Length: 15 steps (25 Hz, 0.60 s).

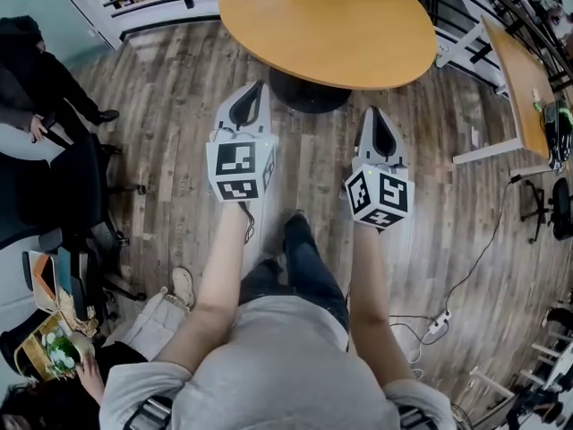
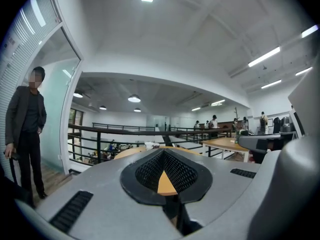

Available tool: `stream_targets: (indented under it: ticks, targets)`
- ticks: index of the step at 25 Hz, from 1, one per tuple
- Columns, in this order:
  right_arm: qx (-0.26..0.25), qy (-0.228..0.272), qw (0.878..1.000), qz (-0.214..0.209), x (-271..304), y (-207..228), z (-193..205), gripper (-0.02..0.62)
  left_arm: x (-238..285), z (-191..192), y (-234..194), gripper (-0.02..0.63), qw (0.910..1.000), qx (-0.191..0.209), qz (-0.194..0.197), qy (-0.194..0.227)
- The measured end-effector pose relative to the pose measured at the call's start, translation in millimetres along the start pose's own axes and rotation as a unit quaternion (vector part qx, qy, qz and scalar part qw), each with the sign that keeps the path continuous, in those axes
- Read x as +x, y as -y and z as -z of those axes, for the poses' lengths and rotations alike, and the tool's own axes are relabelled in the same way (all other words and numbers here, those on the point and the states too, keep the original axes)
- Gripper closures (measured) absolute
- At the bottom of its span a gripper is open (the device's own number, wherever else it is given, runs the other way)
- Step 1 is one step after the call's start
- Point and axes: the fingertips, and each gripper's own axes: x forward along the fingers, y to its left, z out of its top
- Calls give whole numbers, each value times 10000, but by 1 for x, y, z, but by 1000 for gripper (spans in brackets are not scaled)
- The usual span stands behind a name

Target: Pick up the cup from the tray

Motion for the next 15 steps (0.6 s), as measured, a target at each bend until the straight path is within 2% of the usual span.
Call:
stream_targets:
  ticks: [9,15]
  targets:
    - [66,55,9999,-96,73,59,-11,588,88,-17,21,598,10000,24,-67,63]
    - [85,85,9995,-302,115,82,-16,588,130,-25,25,598,9997,29,-224,57]
